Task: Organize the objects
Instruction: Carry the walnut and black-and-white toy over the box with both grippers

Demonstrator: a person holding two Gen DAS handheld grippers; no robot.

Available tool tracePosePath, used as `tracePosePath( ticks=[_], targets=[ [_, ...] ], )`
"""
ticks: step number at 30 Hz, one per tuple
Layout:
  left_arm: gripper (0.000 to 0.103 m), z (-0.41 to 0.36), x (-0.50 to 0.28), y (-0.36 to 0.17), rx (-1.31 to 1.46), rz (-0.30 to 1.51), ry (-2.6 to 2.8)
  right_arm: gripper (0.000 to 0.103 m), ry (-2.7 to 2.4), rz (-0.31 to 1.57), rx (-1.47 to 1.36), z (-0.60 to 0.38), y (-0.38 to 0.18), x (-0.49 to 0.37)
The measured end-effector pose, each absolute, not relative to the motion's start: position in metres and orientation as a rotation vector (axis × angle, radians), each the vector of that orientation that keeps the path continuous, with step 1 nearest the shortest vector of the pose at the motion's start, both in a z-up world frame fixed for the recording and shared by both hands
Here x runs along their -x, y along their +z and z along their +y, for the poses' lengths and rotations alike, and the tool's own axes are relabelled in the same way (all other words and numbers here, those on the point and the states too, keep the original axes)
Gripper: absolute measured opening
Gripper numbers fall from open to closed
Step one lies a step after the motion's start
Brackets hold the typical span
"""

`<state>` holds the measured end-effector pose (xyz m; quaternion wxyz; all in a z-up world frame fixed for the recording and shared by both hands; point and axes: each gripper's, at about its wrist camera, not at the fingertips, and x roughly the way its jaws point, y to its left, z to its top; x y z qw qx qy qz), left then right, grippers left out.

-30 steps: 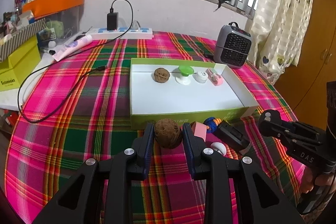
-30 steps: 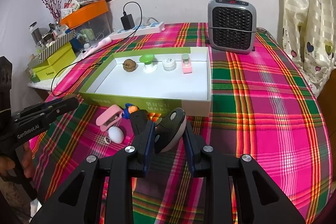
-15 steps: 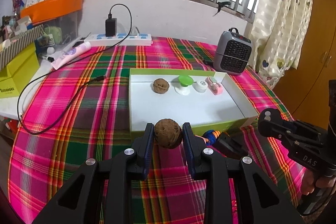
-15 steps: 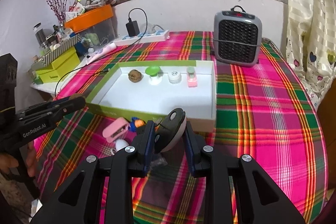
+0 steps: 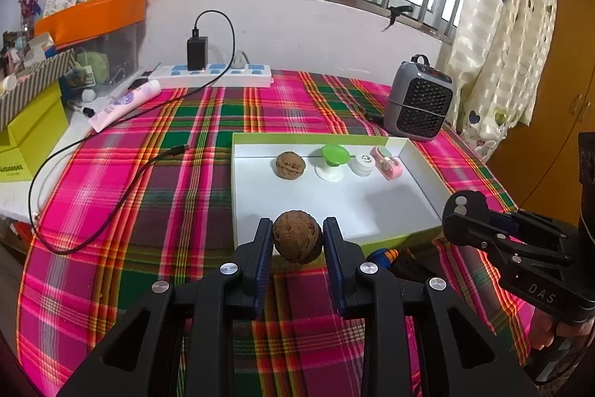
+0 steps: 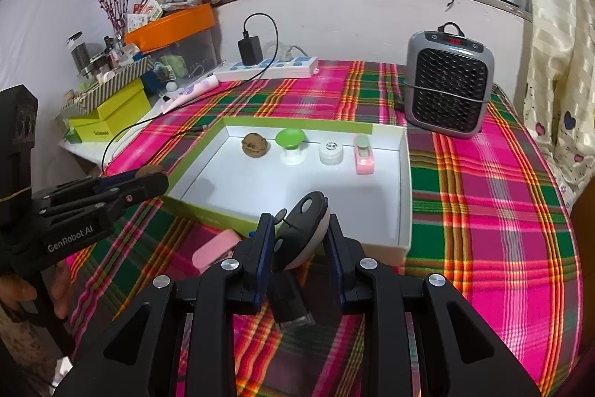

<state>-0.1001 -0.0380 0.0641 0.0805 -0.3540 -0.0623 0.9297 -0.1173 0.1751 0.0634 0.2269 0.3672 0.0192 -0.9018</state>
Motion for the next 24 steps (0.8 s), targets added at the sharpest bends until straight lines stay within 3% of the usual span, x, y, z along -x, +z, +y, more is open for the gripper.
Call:
tracePosePath(
  ticks=[24],
  targets=[
    [0.025, -0.043, 0.149, 0.042, 1.151, -0.205, 2.741, 0.028, -2.356, 0.149, -1.079, 0.126, 0.049, 0.187]
  ],
)
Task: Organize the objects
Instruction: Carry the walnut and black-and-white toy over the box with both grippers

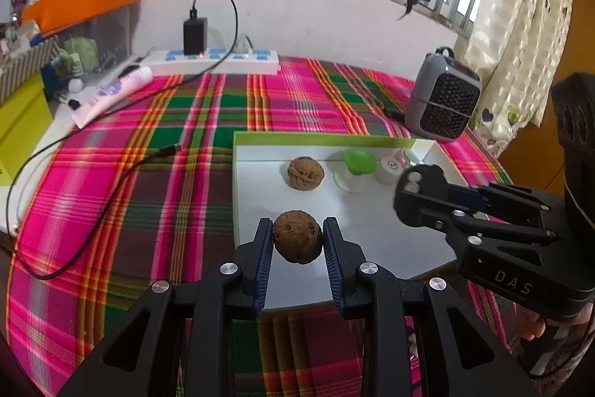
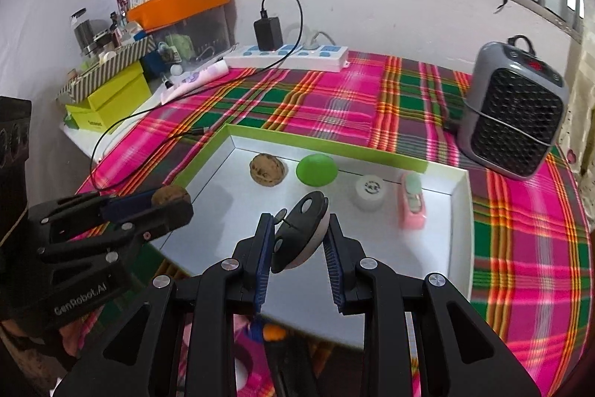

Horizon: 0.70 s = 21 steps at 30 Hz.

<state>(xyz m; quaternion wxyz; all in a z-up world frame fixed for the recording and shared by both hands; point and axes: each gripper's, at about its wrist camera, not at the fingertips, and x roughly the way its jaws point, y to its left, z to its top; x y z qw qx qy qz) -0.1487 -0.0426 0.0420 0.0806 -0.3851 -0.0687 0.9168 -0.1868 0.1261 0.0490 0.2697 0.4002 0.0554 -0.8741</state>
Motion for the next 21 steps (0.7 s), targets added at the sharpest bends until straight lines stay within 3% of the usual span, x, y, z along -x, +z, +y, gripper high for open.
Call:
tracePosePath(
  ticks=[21],
  targets=[
    [0.025, -0.04, 0.168, 0.029, 1.21, -0.158, 2.72, 0.028, -2.223, 0.276, -1.161, 0.093, 0.023, 0.223]
  ],
)
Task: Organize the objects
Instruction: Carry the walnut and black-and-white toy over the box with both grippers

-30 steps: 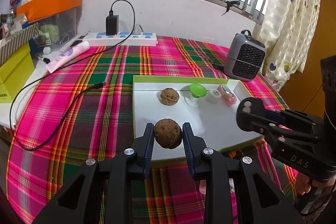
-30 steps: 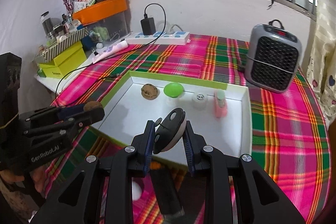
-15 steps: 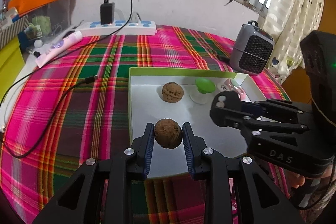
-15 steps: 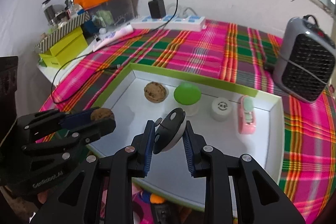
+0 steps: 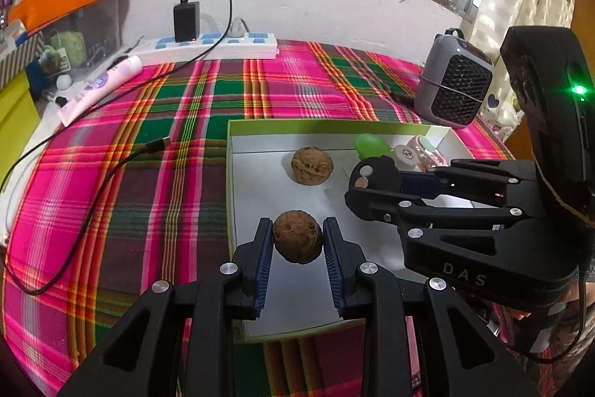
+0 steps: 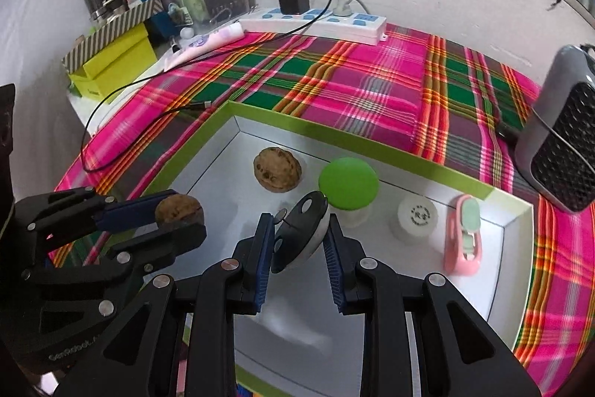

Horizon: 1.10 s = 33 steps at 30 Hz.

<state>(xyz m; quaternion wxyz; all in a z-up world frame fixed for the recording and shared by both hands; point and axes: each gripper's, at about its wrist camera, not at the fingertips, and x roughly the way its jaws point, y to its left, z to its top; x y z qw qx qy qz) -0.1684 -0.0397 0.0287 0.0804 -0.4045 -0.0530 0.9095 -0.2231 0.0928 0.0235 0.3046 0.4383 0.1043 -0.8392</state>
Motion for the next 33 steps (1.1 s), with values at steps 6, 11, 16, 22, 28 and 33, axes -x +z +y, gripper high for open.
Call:
tracePosePath(
  ticks=[6, 11, 16, 22, 28, 33],
  targets=[
    [0.025, -0.037, 0.172, 0.028, 1.208, -0.125, 2.732, 0.028, -2.229, 0.336, -1.147, 0.088, 0.022, 0.225],
    [0.025, -0.036, 0.173, 0.028, 1.205, -0.116, 2.736, 0.028, -2.244, 0.385, -1.12, 0.084, 0.022, 0.226],
    [0.025, -0.033, 0.175, 0.027, 1.202, -0.089, 2.733, 0.028, -2.25, 0.42, -1.121, 0.081, 0.02, 0.23],
    [0.025, -0.033, 0.177, 0.027, 1.2, -0.08, 2.738, 0.028, -2.256, 0.406, -1.122, 0.08, 0.018, 0.235],
    [0.025, -0.031, 0.177, 0.026, 1.2, -0.072, 2.74, 0.028, -2.256, 0.425, -1.122, 0.08, 0.017, 0.234],
    [0.025, -0.032, 0.177, 0.025, 1.199, -0.071, 2.741, 0.028, -2.252, 0.416, -1.121, 0.081, 0.017, 0.233]
  ],
)
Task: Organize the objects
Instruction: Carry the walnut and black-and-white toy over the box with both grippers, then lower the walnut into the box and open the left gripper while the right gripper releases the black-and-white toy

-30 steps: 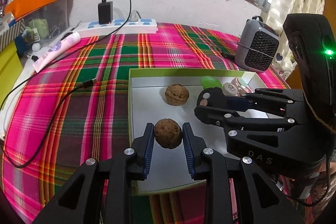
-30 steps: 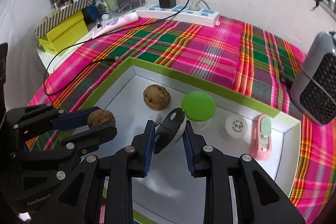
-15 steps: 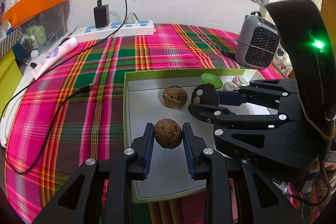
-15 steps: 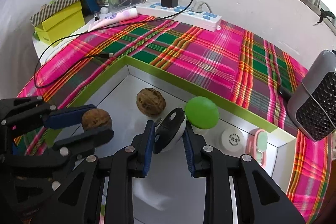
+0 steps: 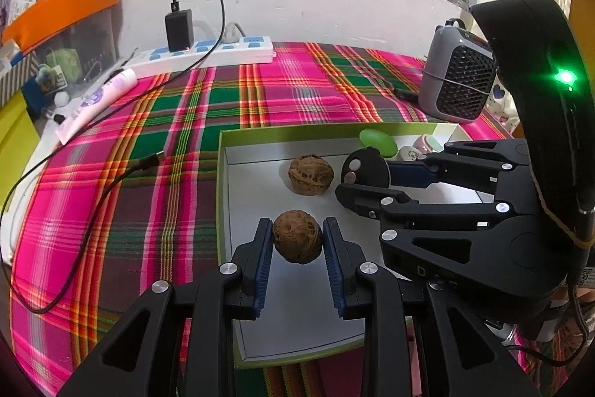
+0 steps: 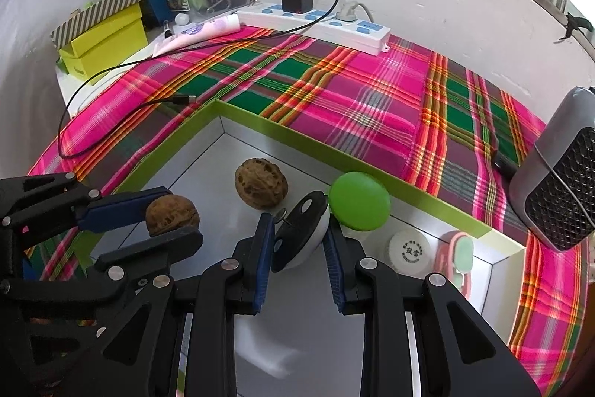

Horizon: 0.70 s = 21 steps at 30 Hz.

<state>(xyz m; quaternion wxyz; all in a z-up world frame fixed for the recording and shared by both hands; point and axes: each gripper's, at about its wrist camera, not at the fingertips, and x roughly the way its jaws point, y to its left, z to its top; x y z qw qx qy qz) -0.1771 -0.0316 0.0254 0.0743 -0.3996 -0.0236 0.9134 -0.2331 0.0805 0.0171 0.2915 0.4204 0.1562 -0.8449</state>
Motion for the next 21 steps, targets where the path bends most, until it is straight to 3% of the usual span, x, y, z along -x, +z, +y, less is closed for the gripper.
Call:
tracePosePath(
  ticks=[21],
  targets=[
    [0.026, -0.0331, 0.1765, 0.025, 1.202, -0.062, 2.748, 0.028, -2.247, 0.401, -1.122, 0.0805, 0.0173, 0.2322]
  ],
)
